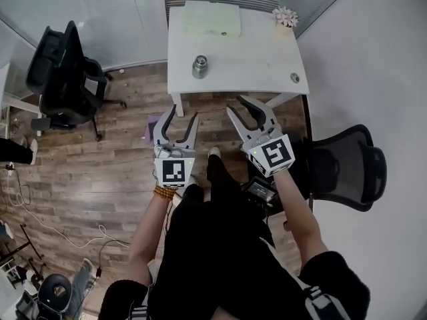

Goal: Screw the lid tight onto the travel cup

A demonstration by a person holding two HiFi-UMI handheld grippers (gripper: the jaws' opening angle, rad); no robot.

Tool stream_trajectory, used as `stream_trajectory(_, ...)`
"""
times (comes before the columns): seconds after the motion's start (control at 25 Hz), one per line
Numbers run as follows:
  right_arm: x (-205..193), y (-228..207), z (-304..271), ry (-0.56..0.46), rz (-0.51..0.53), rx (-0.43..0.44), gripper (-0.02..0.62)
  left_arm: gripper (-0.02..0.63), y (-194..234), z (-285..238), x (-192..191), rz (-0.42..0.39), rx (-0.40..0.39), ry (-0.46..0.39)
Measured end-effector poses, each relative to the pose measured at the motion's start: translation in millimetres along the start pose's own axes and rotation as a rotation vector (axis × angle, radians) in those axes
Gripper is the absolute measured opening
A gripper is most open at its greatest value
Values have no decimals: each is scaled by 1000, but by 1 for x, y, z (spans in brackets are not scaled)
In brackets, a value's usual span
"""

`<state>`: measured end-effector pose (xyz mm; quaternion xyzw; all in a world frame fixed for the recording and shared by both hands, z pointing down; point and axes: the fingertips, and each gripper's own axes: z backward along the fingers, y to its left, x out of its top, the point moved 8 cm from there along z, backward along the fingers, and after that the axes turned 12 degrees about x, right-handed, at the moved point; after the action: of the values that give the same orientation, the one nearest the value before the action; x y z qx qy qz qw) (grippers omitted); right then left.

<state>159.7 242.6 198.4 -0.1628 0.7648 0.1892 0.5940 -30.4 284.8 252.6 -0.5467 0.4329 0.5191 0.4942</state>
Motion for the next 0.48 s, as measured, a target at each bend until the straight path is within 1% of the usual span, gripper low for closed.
stream_trajectory(0.12,-18,-45,-29,36,-46,19,130,263,-1,-43,-26,1,-55,14)
stream_trajectory(0.2,-35,-71,-50,60,-44,40,133,308,-4,-68,-45,15,-86,-4)
stream_trajectory(0.24,-43,-82,-59,70,-42,55,140,319,-7,-78,-55,22,-93,-2)
stream_trajectory(0.28,-51,-92,-69,78,-43,72,147,337,-10,-89,-66,24,-96,17)
stream_trajectory(0.36,-66,-112,-90,93,-50,113,153,349,-16,-112,-90,2,-93,79)
stream_trajectory(0.48,-88,-136,-124,138,-59,186,171,359,-21,-148,-126,-34,-58,162)
